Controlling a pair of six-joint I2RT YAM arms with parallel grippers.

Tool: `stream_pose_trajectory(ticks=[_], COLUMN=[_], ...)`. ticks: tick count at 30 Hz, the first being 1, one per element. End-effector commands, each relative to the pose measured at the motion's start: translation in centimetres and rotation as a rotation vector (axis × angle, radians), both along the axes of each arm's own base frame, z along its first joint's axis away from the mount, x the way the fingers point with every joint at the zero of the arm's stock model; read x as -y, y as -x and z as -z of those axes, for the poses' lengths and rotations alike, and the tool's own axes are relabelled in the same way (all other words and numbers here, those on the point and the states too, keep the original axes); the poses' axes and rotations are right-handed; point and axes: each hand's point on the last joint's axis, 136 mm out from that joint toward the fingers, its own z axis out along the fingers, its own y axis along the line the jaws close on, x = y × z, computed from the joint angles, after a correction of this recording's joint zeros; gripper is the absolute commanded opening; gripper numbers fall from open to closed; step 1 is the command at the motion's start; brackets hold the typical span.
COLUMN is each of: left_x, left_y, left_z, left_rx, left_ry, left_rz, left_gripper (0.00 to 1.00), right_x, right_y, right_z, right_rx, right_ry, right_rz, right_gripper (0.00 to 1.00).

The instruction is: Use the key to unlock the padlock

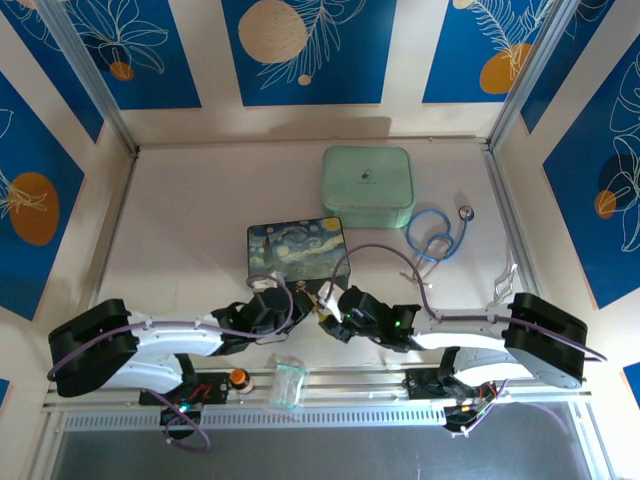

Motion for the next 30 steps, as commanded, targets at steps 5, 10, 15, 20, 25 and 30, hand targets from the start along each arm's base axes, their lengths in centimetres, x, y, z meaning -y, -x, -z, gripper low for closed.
stream_pose_trajectory(ticks=[5, 10, 15, 20, 25, 30], left_x=[1.7, 1.7, 1.5, 1.4, 0.6, 0.3], left_y=[-0.4, -0.3, -0.3, 0.0, 0.2, 0.1], left_z=[-2.4, -2.4, -2.2, -1.5, -0.2, 0.3], left_rx=[0.028, 0.022, 0.021, 0.015, 0.009, 0.021], left_ry=[0.090, 0.093, 0.093, 0.077, 0.049, 0.002], left_rz=[0.026, 0.028, 0.024, 0.034, 0.025, 0.037], left_gripper=[0.00, 0.00, 0.00, 0.00, 0.00, 0.12], right_x=[-2.5, -3.0, -2.6, -2.8, -2.2, -1.9], right_y=[-0.8, -0.8, -0.2, 1.4, 1.8, 1.8], right_z=[-1.4, -1.3, -1.5, -2.5, -3.1, -2.7], right_rx=[0.113, 0.090, 0.043, -0.238, -0.389, -0.404], right_ry=[0.012, 0.006, -0.052, -0.246, -0.367, -0.354], right_rz=[-0.045, -0.046, -0.044, -0.117, -0.121, -0.102], right_gripper=[0.32, 0.09, 0.03, 0.02, 0.01, 0.01])
